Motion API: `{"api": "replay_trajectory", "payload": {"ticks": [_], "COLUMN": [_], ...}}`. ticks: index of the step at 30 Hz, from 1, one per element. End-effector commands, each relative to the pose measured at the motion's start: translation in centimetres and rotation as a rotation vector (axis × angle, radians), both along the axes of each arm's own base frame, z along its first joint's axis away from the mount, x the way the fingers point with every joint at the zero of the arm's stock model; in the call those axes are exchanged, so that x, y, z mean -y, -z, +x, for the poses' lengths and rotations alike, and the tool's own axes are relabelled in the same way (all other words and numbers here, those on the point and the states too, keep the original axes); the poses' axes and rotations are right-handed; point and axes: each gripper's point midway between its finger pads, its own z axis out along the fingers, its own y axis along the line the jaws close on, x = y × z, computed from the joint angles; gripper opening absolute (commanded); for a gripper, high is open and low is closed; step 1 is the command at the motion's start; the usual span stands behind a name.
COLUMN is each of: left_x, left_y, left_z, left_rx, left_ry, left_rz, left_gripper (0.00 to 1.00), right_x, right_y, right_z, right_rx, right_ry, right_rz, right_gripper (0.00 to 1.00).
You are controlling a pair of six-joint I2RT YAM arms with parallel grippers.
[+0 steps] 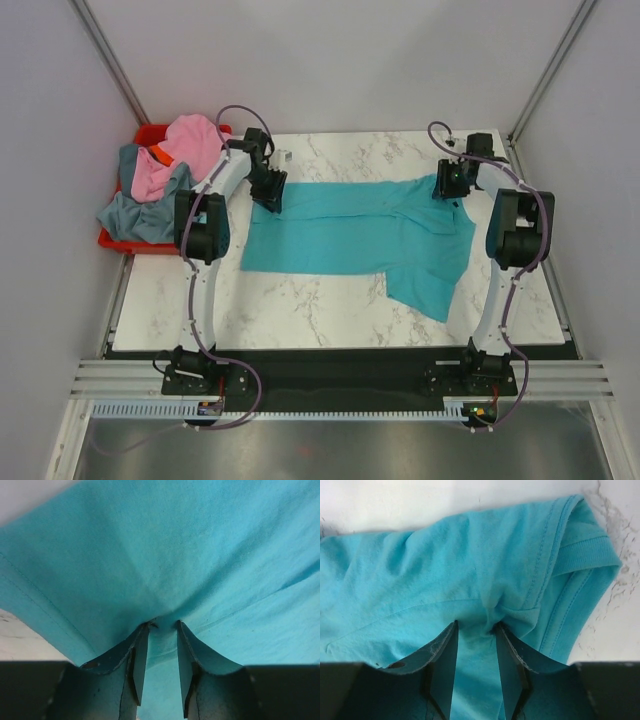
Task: Fold and stack the t-shirts
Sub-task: Fold the tshirt
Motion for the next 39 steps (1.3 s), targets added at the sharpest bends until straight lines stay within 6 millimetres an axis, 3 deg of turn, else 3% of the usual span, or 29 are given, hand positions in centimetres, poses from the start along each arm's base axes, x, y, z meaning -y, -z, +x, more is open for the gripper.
{"api": "replay_trajectory", "payload": {"ticks": [1,8,12,16,20,21,22,23,24,25,26,27,28,29,30,31,33,34,36,37,38,39], "left_x": [-1.1,-0.9,-0.9,-0.1,1.3,1.5,2.2,2.5,2.7,3.2,3.4,3.5,3.2,3.3,3.1,2.6,2.5,2.1,1.8,1.3,1.2,1.2], "left_y": [3.0,2.7,2.0,0.0,-6.1,-9.8,-11.4,-13.0,-16.4,-16.3,-16.7,-17.1,-16.6,-16.0,-15.5,-14.1,-12.5,-10.8,-10.5,-9.0,-9.3,-9.2], "left_z": [2.1,5.5,6.9,7.6,7.8,7.6,6.9,6.3,5.5,4.4,3.6,2.8,1.4,0.4,-0.4,-1.7,-3.3,-4.7,-5.6,-6.8,-7.0,-7.2], "left_rx": [0.032,0.137,0.188,0.242,0.347,0.412,0.432,0.452,0.505,0.485,0.481,0.473,0.441,0.413,0.389,0.343,0.294,0.243,0.253,0.218,0.231,0.235], "left_ry": [-0.001,0.004,0.008,0.025,0.019,0.007,0.014,0.016,0.012,0.022,0.03,0.039,0.045,0.053,0.055,0.054,0.076,0.082,0.094,0.096,0.097,0.097], "left_rz": [0.084,0.118,0.133,0.131,0.112,0.096,0.089,0.076,0.053,0.036,0.024,0.011,0.009,0.004,0.004,0.016,0.017,0.029,0.032,0.044,0.042,0.041], "left_gripper": [0.39,0.38,0.41,0.44,0.51,0.58,0.62,0.64,0.67,0.69,0.69,0.69,0.69,0.69,0.68,0.67,0.65,0.64,0.63,0.63,0.63,0.63], "right_x": [0.9,2.3,2.6,2.6,2.5,2.4,2.5,2.3,2.2,1.7,1.5,1.1,0.8,0.2,-0.4,-0.7,-1.3,-1.6,-2.9,-3.4,-3.8,-4.8], "right_y": [3.5,2.8,2.7,1.0,-3.5,-6.9,-8.6,-9.6,-13.6,-16.2,-15.1,-17.9,-18.3,-16.9,-17.7,-15.4,-15.0,-12.5,-12.3,-10.3,-9.9,-10.6], "right_z": [0.0,3.8,4.9,5.8,6.2,6.2,6.0,5.4,4.9,3.6,3.1,2.0,1.1,-0.5,-1.8,-4.0,-6.6,-9.1,-11.7,-14.4,-15.8,-17.1], "right_rx": [-0.07,0.001,0.023,0.066,0.145,0.205,0.236,0.251,0.324,0.369,0.346,0.397,0.4,0.364,0.375,0.3,0.29,0.214,0.221,0.156,0.143,0.201], "right_ry": [0.029,0.044,0.039,0.026,0.012,0.009,-0.004,-0.013,-0.019,-0.048,-0.071,-0.089,-0.11,-0.165,-0.21,-0.246,-0.332,-0.369,-0.495,-0.555,-0.607,-0.73], "right_rz": [-0.015,-0.071,-0.088,-0.094,-0.115,-0.123,-0.138,-0.145,-0.155,-0.16,-0.156,-0.167,-0.174,-0.18,-0.2,-0.204,-0.232,-0.213,-0.208,-0.185,-0.18,-0.191], "right_gripper": [0.45,0.45,0.45,0.45,0.48,0.49,0.5,0.5,0.51,0.53,0.54,0.54,0.54,0.55,0.55,0.55,0.54,0.54,0.52,0.51,0.5,0.5]}}
